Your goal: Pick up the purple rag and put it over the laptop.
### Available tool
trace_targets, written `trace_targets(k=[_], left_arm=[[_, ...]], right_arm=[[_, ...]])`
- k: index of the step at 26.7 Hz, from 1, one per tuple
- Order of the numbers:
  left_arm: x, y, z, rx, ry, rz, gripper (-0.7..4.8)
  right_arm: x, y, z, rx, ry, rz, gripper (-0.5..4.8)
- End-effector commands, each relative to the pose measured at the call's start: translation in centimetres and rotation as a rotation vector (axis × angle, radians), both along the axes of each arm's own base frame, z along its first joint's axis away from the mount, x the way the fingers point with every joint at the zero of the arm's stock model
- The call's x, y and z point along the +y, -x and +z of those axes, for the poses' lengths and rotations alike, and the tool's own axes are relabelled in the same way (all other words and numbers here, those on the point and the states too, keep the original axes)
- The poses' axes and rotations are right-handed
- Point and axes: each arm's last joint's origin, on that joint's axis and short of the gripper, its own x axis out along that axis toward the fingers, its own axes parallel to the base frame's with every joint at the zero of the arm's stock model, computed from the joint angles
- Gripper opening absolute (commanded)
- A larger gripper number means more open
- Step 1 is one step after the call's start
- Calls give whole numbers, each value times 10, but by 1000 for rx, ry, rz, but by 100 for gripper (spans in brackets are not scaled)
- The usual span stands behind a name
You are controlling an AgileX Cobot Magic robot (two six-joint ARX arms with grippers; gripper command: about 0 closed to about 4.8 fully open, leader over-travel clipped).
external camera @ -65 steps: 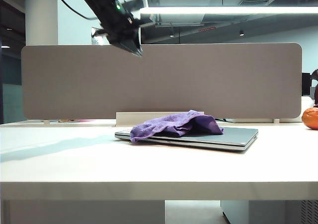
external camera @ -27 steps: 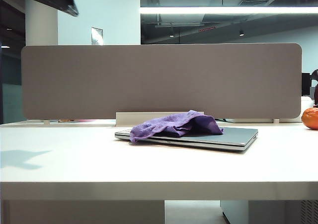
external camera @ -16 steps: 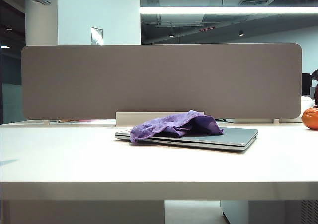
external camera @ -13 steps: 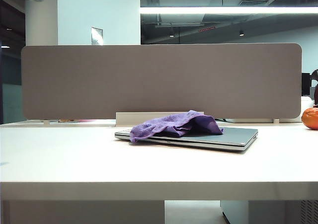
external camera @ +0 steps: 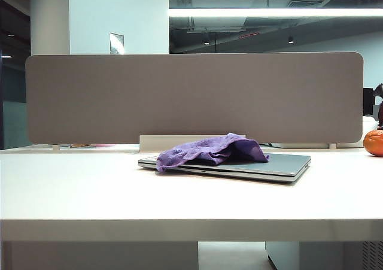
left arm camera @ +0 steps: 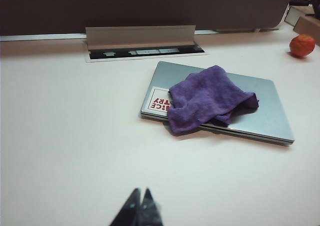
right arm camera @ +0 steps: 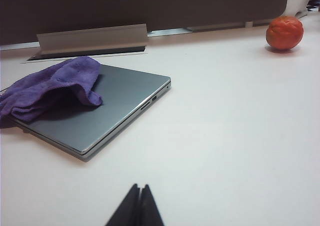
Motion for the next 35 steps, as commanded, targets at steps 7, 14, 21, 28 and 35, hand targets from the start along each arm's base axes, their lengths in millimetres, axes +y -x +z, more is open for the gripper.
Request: trace_targets(k=[7,14,21,28,35], left_arm=[[6,18,-5,-43,-23,-3,-5],[6,18,-5,-49,-34,-5,-6],[7,18,-6,-85,-145,13,-6],[11,4,-30,-86,-165,140,-5],[20,-9,-61,-112,-124,229,-6]], right_arm=[[0,0,0,-9,3,-4,22],[0,0,0,-9,3,-4,22],[0,0,0,-9,3,-4,22],[0,0,0,-9,3,-4,22],[0,0,0,-9,3,-4,22]])
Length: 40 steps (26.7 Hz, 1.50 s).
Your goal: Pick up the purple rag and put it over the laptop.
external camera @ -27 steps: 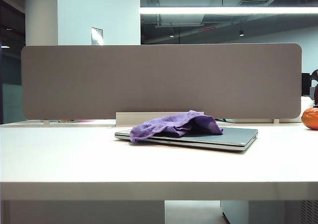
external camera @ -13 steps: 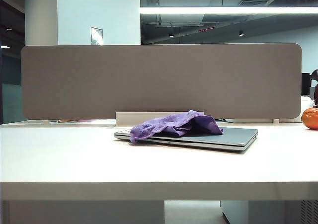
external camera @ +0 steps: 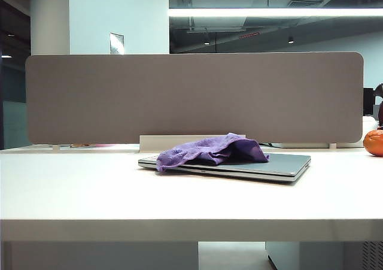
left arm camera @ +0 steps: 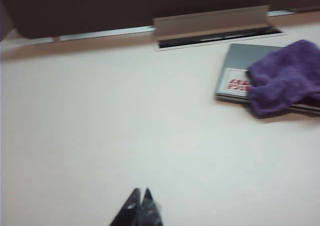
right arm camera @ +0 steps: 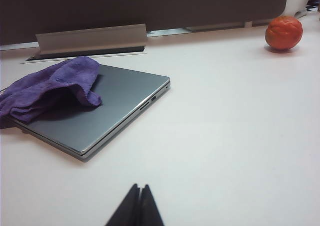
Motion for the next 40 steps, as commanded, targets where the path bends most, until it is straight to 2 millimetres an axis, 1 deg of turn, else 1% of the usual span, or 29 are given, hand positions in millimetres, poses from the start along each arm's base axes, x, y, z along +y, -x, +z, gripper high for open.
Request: trace_targets(k=[1,4,7,11,15,21,40], left_arm=[[4,-4,-4,-70,42,11,-6],[10,-5,-10,-111,53,19,-5],[15,-3,-17,-209,56,34,-6],[16,1,-26,-281,55,43,-6],[16,3,-34,-309,55,43,-6],[16,4,-46,-304,55,43,-6],[16,6,-46,-310,49,45,-5]], right_arm=[[0,0,0,-9,3,-2,22],[0,0,0,-9,3,-2,22],[0,0,0,-9,3,-2,22],[0,0,0,-9,3,-2,22],[0,0,0,-9,3,-1,22],[0,0,0,-9,3,-2,22],[0,0,0,-9,3,-2,22]])
